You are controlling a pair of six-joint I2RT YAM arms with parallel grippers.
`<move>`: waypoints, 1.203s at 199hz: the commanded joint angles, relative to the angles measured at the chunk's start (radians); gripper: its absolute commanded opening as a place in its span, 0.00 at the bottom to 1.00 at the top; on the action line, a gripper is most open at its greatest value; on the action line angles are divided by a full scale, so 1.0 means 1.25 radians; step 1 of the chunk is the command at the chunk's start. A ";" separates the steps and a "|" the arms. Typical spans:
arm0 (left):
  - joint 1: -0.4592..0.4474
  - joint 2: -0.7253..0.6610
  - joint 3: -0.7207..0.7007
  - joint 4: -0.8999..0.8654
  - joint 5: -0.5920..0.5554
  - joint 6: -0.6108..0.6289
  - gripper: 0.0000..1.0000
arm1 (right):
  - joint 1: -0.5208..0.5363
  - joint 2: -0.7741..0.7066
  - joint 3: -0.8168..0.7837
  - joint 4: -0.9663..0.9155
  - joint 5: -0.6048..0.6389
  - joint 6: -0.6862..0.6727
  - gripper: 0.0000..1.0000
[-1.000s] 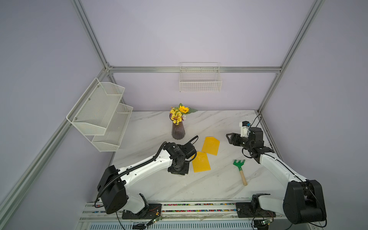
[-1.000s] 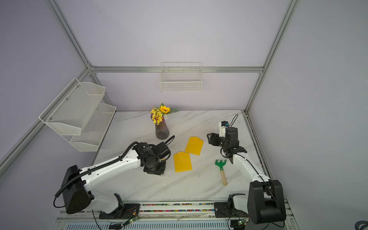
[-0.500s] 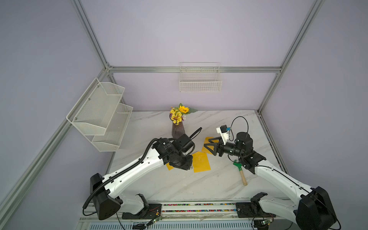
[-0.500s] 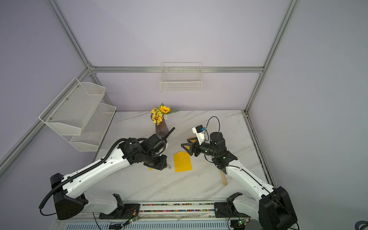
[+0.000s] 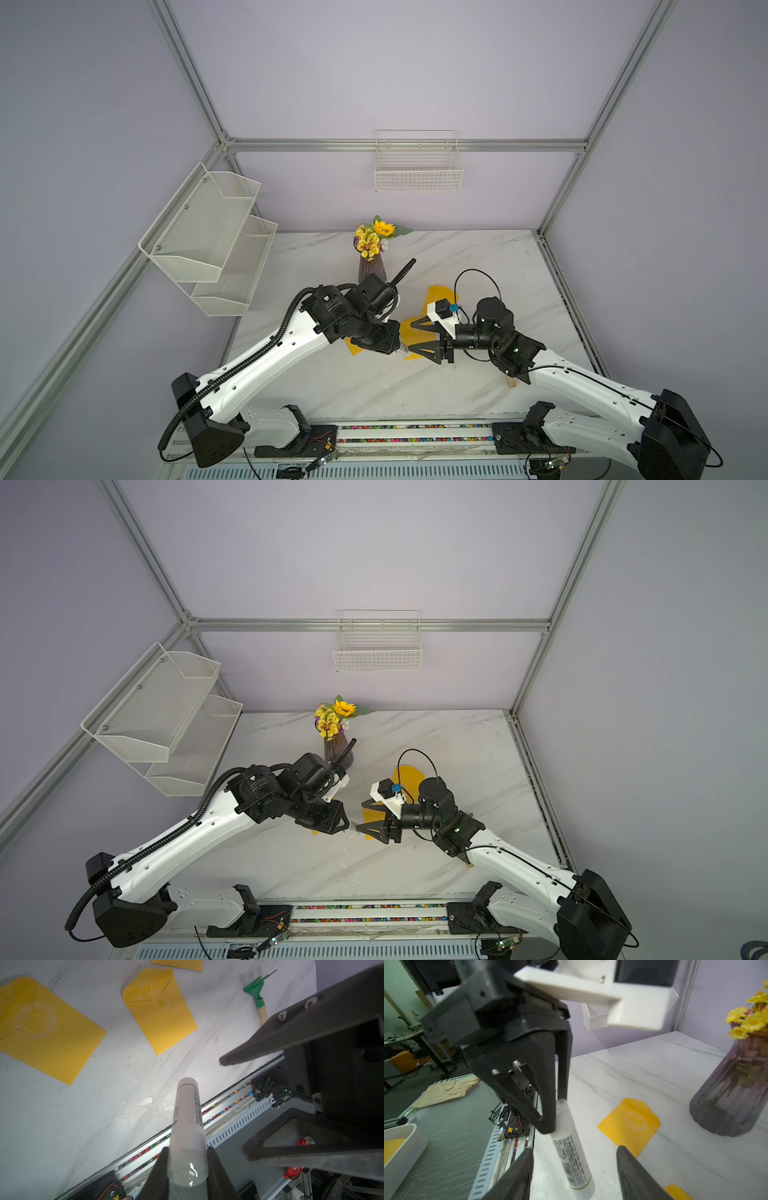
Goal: Seal the envelope with a glue stick
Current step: Open the lid of the glue stick.
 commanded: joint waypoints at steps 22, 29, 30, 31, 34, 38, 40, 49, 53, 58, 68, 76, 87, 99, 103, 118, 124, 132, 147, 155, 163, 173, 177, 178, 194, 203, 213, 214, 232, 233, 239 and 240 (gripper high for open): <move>0.010 -0.022 0.047 0.004 0.056 0.006 0.00 | 0.053 0.022 0.018 -0.053 0.011 -0.101 0.61; 0.011 -0.023 0.050 0.005 0.063 0.005 0.00 | 0.058 0.026 0.020 -0.057 0.017 -0.107 0.60; 0.011 -0.023 0.051 0.005 0.064 0.004 0.00 | 0.059 0.027 0.020 -0.057 0.017 -0.107 0.60; 0.011 -0.022 0.051 0.005 0.065 0.004 0.00 | 0.059 0.027 0.020 -0.058 0.018 -0.108 0.59; 0.012 -0.023 0.052 0.006 0.066 0.003 0.00 | 0.061 0.030 0.020 -0.058 0.019 -0.110 0.58; 0.012 -0.025 0.052 0.009 0.067 0.004 0.00 | 0.062 0.031 0.020 -0.059 0.019 -0.113 0.58; 0.012 -0.026 0.052 0.009 0.068 0.003 0.00 | 0.063 0.033 0.020 -0.060 0.020 -0.114 0.57; 0.013 -0.030 0.049 0.015 0.072 0.003 0.00 | 0.067 0.038 0.021 -0.062 0.021 -0.117 0.55; 0.013 -0.031 0.049 0.017 0.074 0.002 0.00 | 0.067 0.040 0.024 -0.067 0.022 -0.119 0.54; 0.013 -0.032 0.049 0.019 0.078 0.002 0.00 | 0.069 0.042 0.026 -0.072 0.022 -0.122 0.53; 0.014 -0.037 0.048 0.022 0.086 -0.002 0.00 | 0.071 0.045 0.028 -0.074 0.028 -0.126 0.52; 0.015 -0.040 0.046 0.028 0.089 -0.005 0.00 | 0.072 0.048 0.026 -0.071 0.033 -0.127 0.51; 0.015 -0.044 0.041 0.037 0.092 -0.009 0.00 | 0.073 0.051 0.026 -0.069 0.041 -0.127 0.50; 0.016 -0.044 0.044 0.039 0.093 -0.010 0.00 | 0.075 0.056 0.031 -0.070 0.046 -0.123 0.50; 0.016 -0.045 0.045 0.039 0.093 -0.011 0.00 | 0.076 0.058 0.032 -0.070 0.047 -0.123 0.50; 0.016 -0.051 0.042 0.046 0.093 -0.013 0.00 | 0.078 0.065 0.038 -0.066 0.052 -0.126 0.48; 0.016 -0.055 0.037 0.053 0.093 -0.014 0.00 | 0.079 0.069 0.040 -0.068 0.054 -0.130 0.47; 0.017 -0.055 0.033 0.059 0.095 -0.014 0.00 | 0.080 0.075 0.047 -0.077 0.054 -0.135 0.42; 0.018 -0.055 0.031 0.060 0.106 -0.012 0.00 | 0.083 0.082 0.062 -0.095 0.055 -0.144 0.33; 0.019 -0.055 0.027 0.061 0.107 -0.011 0.00 | 0.084 0.084 0.065 -0.098 0.053 -0.147 0.28; 0.020 -0.057 0.024 0.063 0.105 -0.010 0.00 | 0.084 0.085 0.066 -0.097 0.054 -0.150 0.23; 0.023 -0.055 0.021 0.063 0.106 -0.008 0.00 | 0.085 0.087 0.067 -0.101 0.058 -0.153 0.20; 0.025 -0.055 0.021 0.063 0.108 -0.007 0.00 | 0.085 0.087 0.067 -0.104 0.062 -0.154 0.19; 0.026 -0.056 0.022 0.063 0.108 -0.007 0.00 | 0.085 0.088 0.068 -0.105 0.064 -0.154 0.18; 0.029 -0.059 0.027 0.064 0.109 -0.001 0.00 | 0.086 0.092 0.072 -0.120 0.080 -0.160 0.10; 0.031 -0.064 0.028 0.066 0.099 0.001 0.00 | 0.087 0.093 0.069 -0.119 0.090 -0.161 0.07; 0.035 -0.070 0.030 0.068 0.096 0.002 0.00 | 0.086 0.094 0.066 -0.120 0.097 -0.165 0.02; 0.037 -0.070 0.030 0.068 0.096 0.003 0.00 | 0.086 0.094 0.066 -0.120 0.098 -0.165 0.02; 0.053 -0.079 0.033 0.068 0.107 0.007 0.00 | 0.088 0.094 0.065 -0.130 0.132 -0.166 0.00; 0.055 -0.080 0.033 0.068 0.108 0.007 0.00 | 0.088 0.094 0.065 -0.130 0.134 -0.166 0.00; 0.060 -0.082 0.032 0.069 0.111 0.006 0.00 | 0.088 0.094 0.062 -0.128 0.150 -0.166 0.00; 0.061 -0.083 0.032 0.071 0.112 0.006 0.00 | 0.088 0.094 0.062 -0.127 0.151 -0.166 0.00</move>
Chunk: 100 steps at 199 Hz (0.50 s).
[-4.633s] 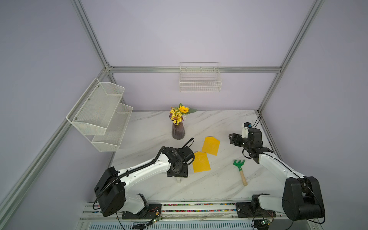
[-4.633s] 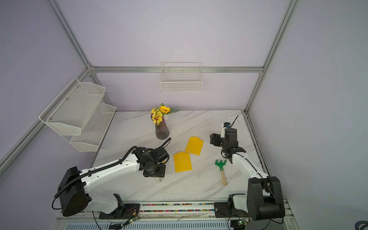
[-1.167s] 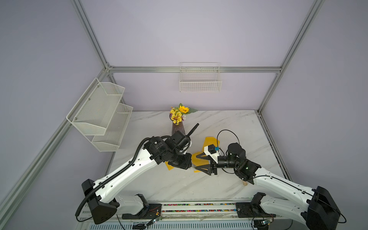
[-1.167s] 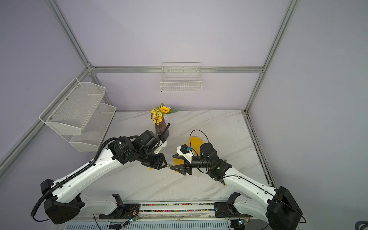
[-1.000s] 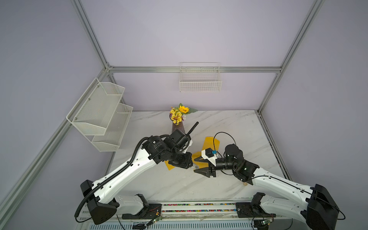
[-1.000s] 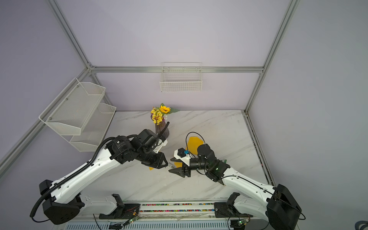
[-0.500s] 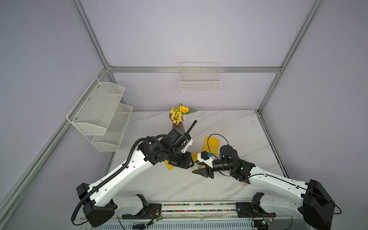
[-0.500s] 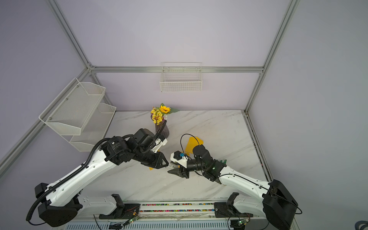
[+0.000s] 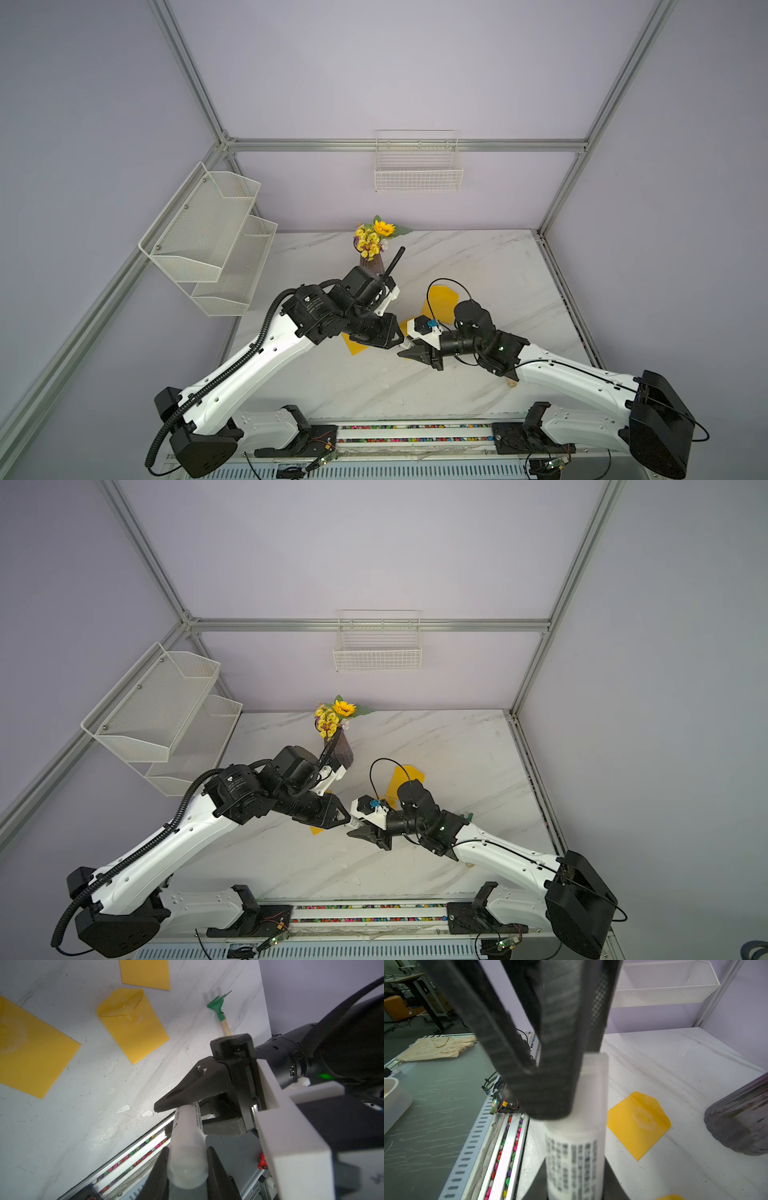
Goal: Seal the envelope with a glue stick
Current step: Open the lid of the glue stick.
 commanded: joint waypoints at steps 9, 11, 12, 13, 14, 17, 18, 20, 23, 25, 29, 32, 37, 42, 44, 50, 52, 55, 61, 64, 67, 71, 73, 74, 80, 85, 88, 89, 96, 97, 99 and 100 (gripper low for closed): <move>0.033 -0.041 0.005 0.038 0.026 0.009 0.00 | 0.005 0.005 -0.002 -0.027 0.096 -0.006 0.00; 0.034 -0.042 0.004 0.039 0.027 0.009 0.00 | 0.005 0.004 -0.003 -0.027 0.100 -0.006 0.00; 0.035 -0.042 0.004 0.040 0.028 0.009 0.00 | 0.005 0.003 -0.004 -0.027 0.102 -0.007 0.00; 0.036 -0.043 0.003 0.040 0.028 0.007 0.00 | 0.005 0.003 -0.005 -0.028 0.104 -0.007 0.00; 0.036 -0.043 0.002 0.041 0.029 0.007 0.00 | 0.005 0.004 -0.005 -0.028 0.106 -0.008 0.00; 0.040 -0.045 0.000 0.043 0.031 0.007 0.00 | 0.005 0.003 -0.006 -0.030 0.109 -0.009 0.00; 0.040 -0.045 0.000 0.043 0.032 0.006 0.00 | 0.005 0.002 -0.005 -0.031 0.110 -0.010 0.00; 0.043 -0.045 0.000 0.042 0.034 0.006 0.00 | 0.005 0.002 -0.006 -0.032 0.113 -0.011 0.00; 0.046 -0.047 0.000 0.043 0.037 0.006 0.00 | 0.005 0.001 -0.007 -0.033 0.116 -0.011 0.00; 0.049 -0.048 0.000 0.042 0.040 0.006 0.00 | 0.005 0.000 -0.008 -0.034 0.117 -0.011 0.00; 0.052 -0.049 0.001 0.042 0.044 0.006 0.00 | 0.005 0.000 -0.009 -0.034 0.121 -0.011 0.00; 0.055 -0.050 0.001 0.043 0.047 0.007 0.00 | 0.005 -0.001 -0.010 -0.033 0.124 -0.011 0.00; 0.059 -0.053 0.002 0.042 0.049 0.007 0.00 | 0.005 -0.002 -0.013 -0.029 0.129 -0.010 0.00; 0.062 -0.056 0.003 0.044 0.051 0.008 0.00 | 0.005 -0.003 -0.016 -0.024 0.132 -0.008 0.00; 0.062 -0.056 0.002 0.045 0.051 0.008 0.00 | 0.005 -0.003 -0.018 -0.022 0.134 -0.008 0.00; 0.069 -0.060 0.002 0.048 0.052 0.006 0.00 | 0.005 -0.004 -0.020 -0.017 0.136 -0.006 0.00; 0.071 -0.061 0.002 0.049 0.052 0.007 0.00 | 0.005 -0.004 -0.021 -0.016 0.137 -0.006 0.00; 0.074 -0.062 0.003 0.050 0.054 0.006 0.00 | 0.005 -0.004 -0.022 -0.015 0.138 -0.005 0.00; 0.081 -0.064 0.004 0.050 0.062 0.006 0.00 | 0.005 -0.004 -0.024 -0.014 0.141 -0.002 0.00; 0.086 -0.064 0.003 0.051 0.066 0.006 0.00 | 0.005 -0.005 -0.025 -0.013 0.143 -0.001 0.00; 0.089 -0.065 0.003 0.051 0.071 0.006 0.00 | 0.006 -0.005 -0.024 -0.012 0.145 0.000 0.00; 0.093 -0.066 0.003 0.051 0.078 0.006 0.00 | 0.006 -0.006 -0.025 -0.010 0.148 0.002 0.00; 0.095 -0.067 0.003 0.050 0.079 0.006 0.00 | 0.006 -0.006 -0.027 -0.008 0.150 0.003 0.00; 0.096 -0.067 0.003 0.050 0.080 0.006 0.00 | 0.006 -0.007 -0.027 -0.007 0.151 0.004 0.00; 0.101 -0.069 0.001 0.051 0.086 0.008 0.00 | 0.006 -0.008 -0.030 0.000 0.157 0.007 0.00; 0.104 -0.072 -0.001 0.053 0.088 0.011 0.00 | 0.006 -0.009 -0.033 0.006 0.161 0.009 0.00; 0.107 -0.072 -0.003 0.054 0.089 0.013 0.00 | 0.007 -0.009 -0.035 0.008 0.163 0.009 0.00; 0.107 -0.072 -0.003 0.054 0.089 0.013 0.00 | 0.007 -0.009 -0.035 0.009 0.164 0.009 0.00; 0.114 -0.074 -0.007 0.054 0.091 0.018 0.00 | 0.006 -0.010 -0.038 0.013 0.168 0.008 0.00; 0.115 -0.074 -0.007 0.053 0.091 0.019 0.00 | 0.006 -0.010 -0.038 0.013 0.169 0.008 0.00; 0.118 -0.074 -0.008 0.053 0.092 0.018 0.00 | 0.006 -0.010 -0.038 0.013 0.170 0.009 0.00; 0.119 -0.074 -0.008 0.052 0.092 0.018 0.00 | 0.006 -0.010 -0.038 0.013 0.170 0.009 0.00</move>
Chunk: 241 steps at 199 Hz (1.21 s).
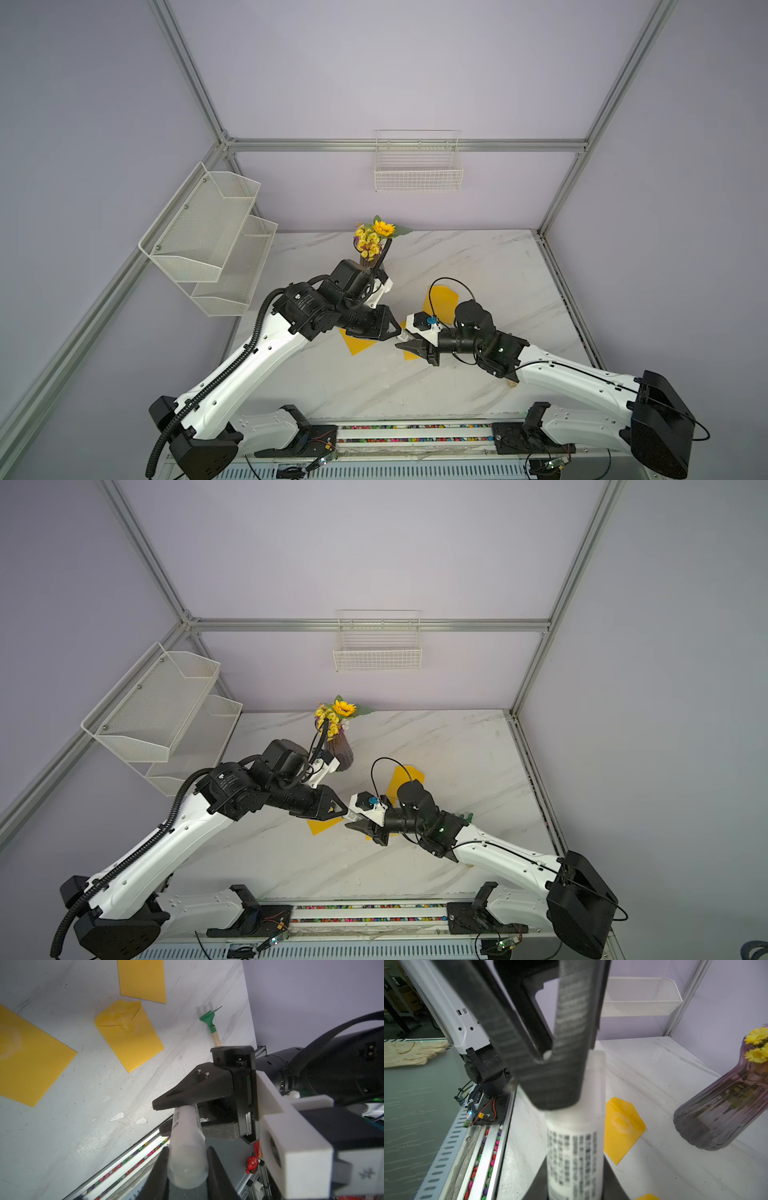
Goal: Seal the envelope with a glue stick
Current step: Open the lid of the glue stick.
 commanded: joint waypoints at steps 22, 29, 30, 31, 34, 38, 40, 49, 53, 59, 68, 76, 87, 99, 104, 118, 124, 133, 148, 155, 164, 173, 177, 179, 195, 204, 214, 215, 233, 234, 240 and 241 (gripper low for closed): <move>0.054 -0.054 0.003 0.010 0.036 0.014 0.00 | -0.006 -0.011 -0.036 -0.043 0.077 0.010 0.00; 0.060 -0.055 -0.002 0.012 0.037 0.016 0.00 | -0.007 -0.012 -0.039 -0.041 0.081 0.008 0.00; 0.060 -0.055 -0.004 0.012 0.037 0.016 0.00 | -0.006 -0.012 -0.039 -0.041 0.081 0.008 0.00; 0.061 -0.055 -0.004 0.012 0.037 0.017 0.00 | -0.006 -0.012 -0.040 -0.041 0.081 0.007 0.00; 0.063 -0.055 -0.006 0.013 0.039 0.018 0.00 | -0.006 -0.014 -0.041 -0.042 0.082 0.006 0.00; 0.068 -0.055 -0.010 0.014 0.041 0.019 0.00 | -0.006 -0.013 -0.041 -0.043 0.084 0.005 0.00; 0.070 -0.055 -0.011 0.015 0.042 0.020 0.00 | -0.007 -0.014 -0.041 -0.044 0.085 0.005 0.00; 0.077 -0.053 -0.016 0.014 0.046 0.025 0.00 | -0.007 -0.014 -0.038 -0.053 0.090 0.002 0.00; 0.079 -0.052 -0.017 0.015 0.048 0.028 0.00 | -0.006 -0.015 -0.038 -0.056 0.091 0.001 0.00; 0.082 -0.052 -0.022 0.015 0.048 0.029 0.00 | -0.006 -0.015 -0.038 -0.058 0.096 0.001 0.00; 0.086 -0.053 -0.031 0.019 0.047 0.029 0.00 | -0.006 -0.016 -0.042 -0.055 0.098 -0.002 0.00; 0.092 -0.055 -0.039 0.027 0.048 0.028 0.00 | -0.006 -0.015 -0.044 -0.055 0.100 -0.004 0.00; 0.099 -0.057 -0.045 0.042 0.056 0.019 0.00 | -0.006 -0.014 -0.041 -0.063 0.101 -0.008 0.00; 0.104 -0.061 -0.050 0.061 0.069 0.015 0.00 | -0.006 -0.013 -0.038 -0.065 0.101 -0.008 0.00; 0.106 -0.064 -0.054 0.068 0.072 0.011 0.00 | -0.006 -0.014 -0.042 -0.060 0.103 -0.009 0.00; 0.112 -0.073 -0.075 0.099 0.088 -0.003 0.00 | -0.007 -0.014 -0.043 -0.055 0.108 -0.010 0.00; 0.116 -0.076 -0.083 0.111 0.102 -0.012 0.00 | -0.006 -0.014 -0.040 -0.059 0.114 -0.009 0.00; 0.119 -0.080 -0.093 0.125 0.123 -0.022 0.00 | -0.006 -0.017 -0.037 -0.061 0.125 -0.008 0.00; 0.124 -0.089 -0.104 0.131 0.132 -0.029 0.00 | -0.006 -0.024 -0.047 -0.047 0.160 -0.005 0.00; 0.127 -0.091 -0.111 0.135 0.137 -0.033 0.00 | -0.006 -0.026 -0.051 -0.042 0.174 -0.005 0.00; 0.136 -0.093 -0.118 0.138 0.153 -0.039 0.00 | -0.006 -0.030 -0.052 -0.042 0.190 -0.007 0.00; 0.142 -0.093 -0.124 0.138 0.174 -0.045 0.00 | -0.006 -0.035 -0.051 -0.046 0.205 -0.009 0.00; 0.145 -0.094 -0.126 0.138 0.179 -0.047 0.00 | -0.007 -0.038 -0.052 -0.047 0.215 -0.009 0.00; 0.147 -0.095 -0.127 0.138 0.184 -0.048 0.00 | -0.006 -0.039 -0.053 -0.046 0.218 -0.009 0.00; 0.155 -0.099 -0.137 0.141 0.196 -0.055 0.00 | -0.006 -0.055 -0.065 -0.032 0.239 -0.017 0.00; 0.160 -0.102 -0.144 0.151 0.211 -0.063 0.00 | -0.006 -0.063 -0.069 -0.031 0.249 -0.026 0.00; 0.166 -0.102 -0.151 0.165 0.232 -0.076 0.00 | -0.005 -0.073 -0.070 -0.035 0.255 -0.034 0.00; 0.167 -0.102 -0.152 0.167 0.235 -0.077 0.00 | -0.005 -0.073 -0.070 -0.036 0.255 -0.035 0.00; 0.170 -0.106 -0.170 0.197 0.261 -0.094 0.00 | -0.006 -0.082 -0.077 -0.021 0.256 -0.054 0.00; 0.171 -0.106 -0.170 0.197 0.261 -0.093 0.00 | -0.006 -0.082 -0.076 -0.021 0.256 -0.056 0.00; 0.172 -0.106 -0.172 0.192 0.253 -0.086 0.00 | -0.006 -0.081 -0.071 -0.029 0.255 -0.062 0.00; 0.172 -0.106 -0.172 0.190 0.251 -0.085 0.00 | -0.005 -0.080 -0.069 -0.031 0.255 -0.062 0.00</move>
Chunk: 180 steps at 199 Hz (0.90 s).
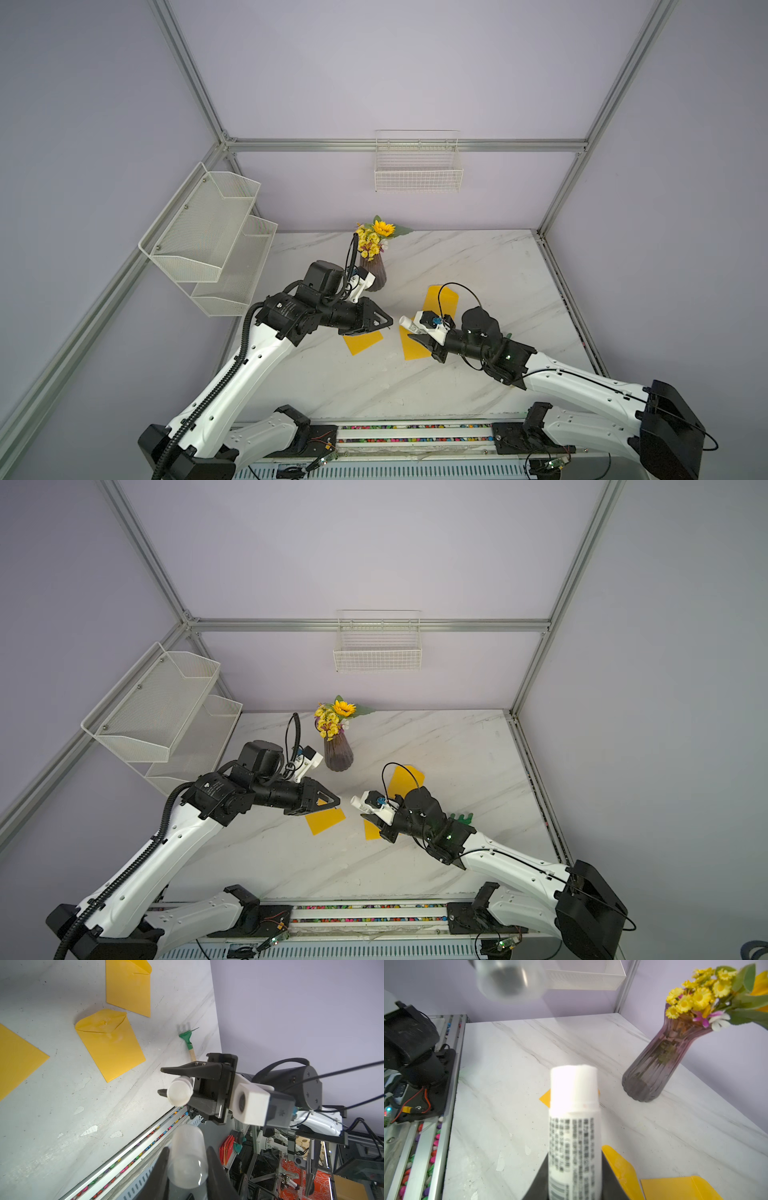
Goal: Seal the envelope with a glue stick
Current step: Open the lid of the glue stick, then place the lid at the center of the board.
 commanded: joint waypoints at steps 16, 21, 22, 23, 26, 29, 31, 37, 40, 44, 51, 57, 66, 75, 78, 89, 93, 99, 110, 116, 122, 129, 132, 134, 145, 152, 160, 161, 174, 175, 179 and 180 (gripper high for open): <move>0.011 -0.004 0.014 -0.029 -0.009 0.017 0.00 | -0.001 -0.011 0.025 -0.043 0.054 -0.041 0.00; 0.012 0.001 0.024 -0.051 -0.035 0.031 0.00 | 0.000 -0.012 0.026 -0.046 0.060 -0.042 0.00; 0.012 0.001 0.026 -0.056 -0.041 0.035 0.00 | 0.000 -0.011 0.026 -0.046 0.062 -0.042 0.00; 0.012 0.003 0.028 -0.060 -0.047 0.038 0.00 | 0.000 -0.011 0.026 -0.045 0.064 -0.042 0.00; 0.012 0.005 0.034 -0.072 -0.066 0.047 0.00 | 0.000 -0.012 0.025 -0.044 0.066 -0.042 0.00; 0.012 0.009 0.039 -0.082 -0.087 0.055 0.00 | -0.001 -0.011 0.024 -0.042 0.069 -0.041 0.00; 0.012 0.011 0.042 -0.089 -0.103 0.059 0.00 | -0.001 -0.011 0.022 -0.039 0.071 -0.041 0.00; 0.012 0.017 0.049 -0.099 -0.149 0.070 0.00 | -0.001 -0.012 0.019 -0.034 0.074 -0.040 0.00; 0.012 0.021 0.052 -0.101 -0.173 0.075 0.00 | 0.000 -0.012 0.019 -0.032 0.075 -0.039 0.00; 0.012 0.025 0.053 -0.101 -0.204 0.082 0.00 | 0.000 -0.011 0.019 -0.032 0.076 -0.036 0.00; 0.012 0.033 0.051 -0.102 -0.258 0.091 0.00 | -0.001 -0.010 0.020 -0.031 0.074 -0.031 0.00; 0.013 0.042 0.048 -0.102 -0.300 0.098 0.00 | 0.000 -0.009 0.020 -0.030 0.074 -0.023 0.00; 0.013 0.057 0.041 -0.101 -0.360 0.109 0.00 | 0.000 -0.008 0.021 -0.029 0.070 -0.019 0.00; 0.014 0.072 0.031 -0.102 -0.425 0.092 0.00 | 0.001 -0.008 0.021 -0.029 0.069 -0.019 0.00; 0.014 0.075 0.027 -0.100 -0.442 0.086 0.00 | 0.000 -0.008 0.023 -0.033 0.068 -0.020 0.00; 0.016 0.094 0.008 -0.077 -0.481 0.101 0.00 | -0.001 -0.010 0.030 -0.052 0.070 -0.022 0.00; 0.016 0.102 0.004 -0.077 -0.505 0.107 0.00 | 0.000 -0.010 0.031 -0.057 0.072 -0.025 0.00; 0.017 0.115 -0.003 -0.081 -0.555 0.105 0.00 | 0.000 -0.012 0.030 -0.059 0.075 -0.027 0.00; 0.036 0.137 -0.021 -0.077 -0.602 0.089 0.00 | 0.000 -0.012 0.024 -0.056 0.080 -0.029 0.00; 0.048 0.146 -0.032 -0.067 -0.615 0.079 0.00 | -0.001 -0.013 0.025 -0.058 0.080 -0.029 0.00; 0.057 0.155 -0.044 -0.056 -0.637 0.066 0.00 | 0.000 -0.012 0.027 -0.062 0.079 -0.027 0.00; 0.062 0.164 -0.053 -0.048 -0.668 0.053 0.00 | 0.000 -0.011 0.029 -0.067 0.075 -0.025 0.00; 0.064 0.168 -0.058 -0.046 -0.682 0.047 0.00 | 0.000 -0.010 0.029 -0.067 0.074 -0.023 0.00; 0.064 0.171 -0.060 -0.044 -0.691 0.045 0.00 | 0.001 -0.010 0.028 -0.065 0.074 -0.023 0.00; 0.070 0.185 -0.075 -0.044 -0.742 0.017 0.00 | 0.000 -0.010 0.025 -0.061 0.071 -0.017 0.00; 0.079 0.193 -0.083 -0.040 -0.751 0.013 0.00 | 0.000 -0.009 0.026 -0.063 0.068 -0.015 0.00; 0.087 0.200 -0.096 -0.027 -0.758 0.023 0.00 | 0.000 -0.010 0.027 -0.065 0.062 -0.011 0.00; 0.089 0.201 -0.098 -0.026 -0.761 0.023 0.00 | 0.000 -0.010 0.026 -0.065 0.062 -0.011 0.00; 0.112 0.215 -0.126 -0.007 -0.775 0.027 0.00 | 0.000 -0.011 0.025 -0.068 0.055 -0.011 0.00; 0.114 0.216 -0.128 -0.006 -0.774 0.028 0.00 | 0.000 -0.010 0.025 -0.068 0.055 -0.011 0.00; 0.123 0.223 -0.133 0.001 -0.774 0.031 0.00 | 0.000 -0.010 0.025 -0.069 0.055 -0.011 0.00; 0.124 0.225 -0.135 0.003 -0.774 0.032 0.00 | 0.000 -0.011 0.025 -0.070 0.055 -0.009 0.00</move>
